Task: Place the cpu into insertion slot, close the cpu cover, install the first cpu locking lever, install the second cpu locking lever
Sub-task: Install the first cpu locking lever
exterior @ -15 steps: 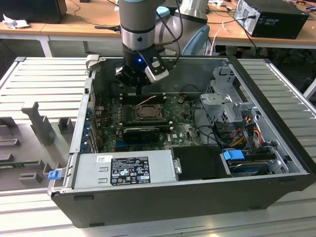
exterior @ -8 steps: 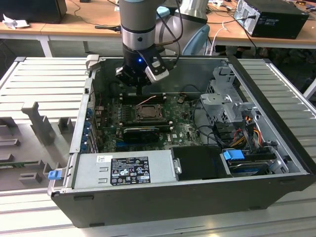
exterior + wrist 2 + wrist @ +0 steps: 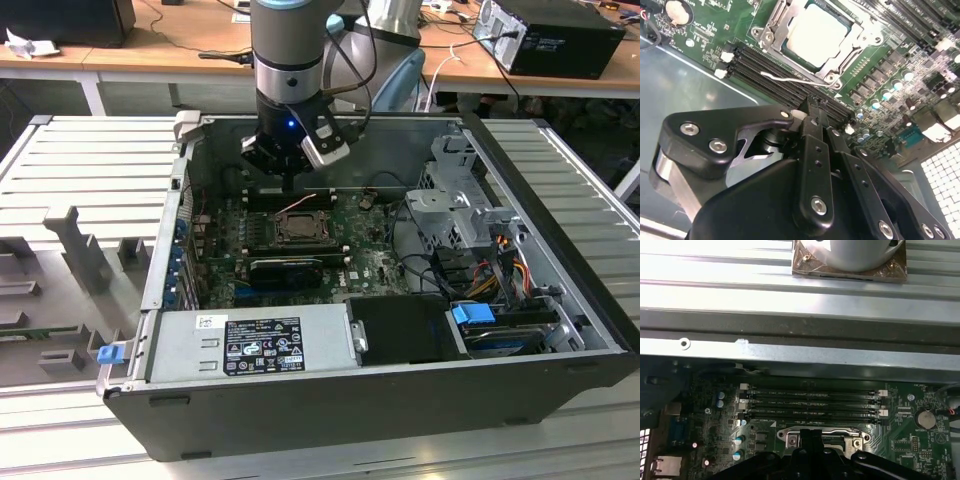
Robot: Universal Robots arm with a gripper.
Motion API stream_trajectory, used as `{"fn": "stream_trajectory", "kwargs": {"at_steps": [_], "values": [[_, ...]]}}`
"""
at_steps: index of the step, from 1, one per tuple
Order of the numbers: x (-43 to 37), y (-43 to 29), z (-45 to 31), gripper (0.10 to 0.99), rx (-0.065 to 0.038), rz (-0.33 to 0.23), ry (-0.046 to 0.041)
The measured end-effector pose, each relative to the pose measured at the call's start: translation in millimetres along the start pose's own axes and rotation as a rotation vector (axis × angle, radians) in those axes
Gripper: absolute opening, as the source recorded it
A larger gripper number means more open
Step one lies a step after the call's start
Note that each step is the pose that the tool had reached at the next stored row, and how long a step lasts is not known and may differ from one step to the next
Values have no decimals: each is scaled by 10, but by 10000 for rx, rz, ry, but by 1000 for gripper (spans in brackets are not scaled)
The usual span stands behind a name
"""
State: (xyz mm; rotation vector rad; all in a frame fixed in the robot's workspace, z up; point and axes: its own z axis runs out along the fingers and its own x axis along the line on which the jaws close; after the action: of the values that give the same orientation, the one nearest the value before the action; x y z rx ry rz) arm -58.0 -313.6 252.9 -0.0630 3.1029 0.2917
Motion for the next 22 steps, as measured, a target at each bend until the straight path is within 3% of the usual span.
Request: {"fn": "stream_trajectory", "kwargs": {"at_steps": [16,17,18,19,20,22], "values": [[-32,-2,7,106,-321,7,-14],[-40,-4,9,106,-435,10,-19],[-49,-9,9,106,-764,17,-32],[-52,-19,10,106,-953,20,-40],[-53,-26,19,106,-1018,20,-44],[-54,-34,40,106,-1016,22,-44]]}}
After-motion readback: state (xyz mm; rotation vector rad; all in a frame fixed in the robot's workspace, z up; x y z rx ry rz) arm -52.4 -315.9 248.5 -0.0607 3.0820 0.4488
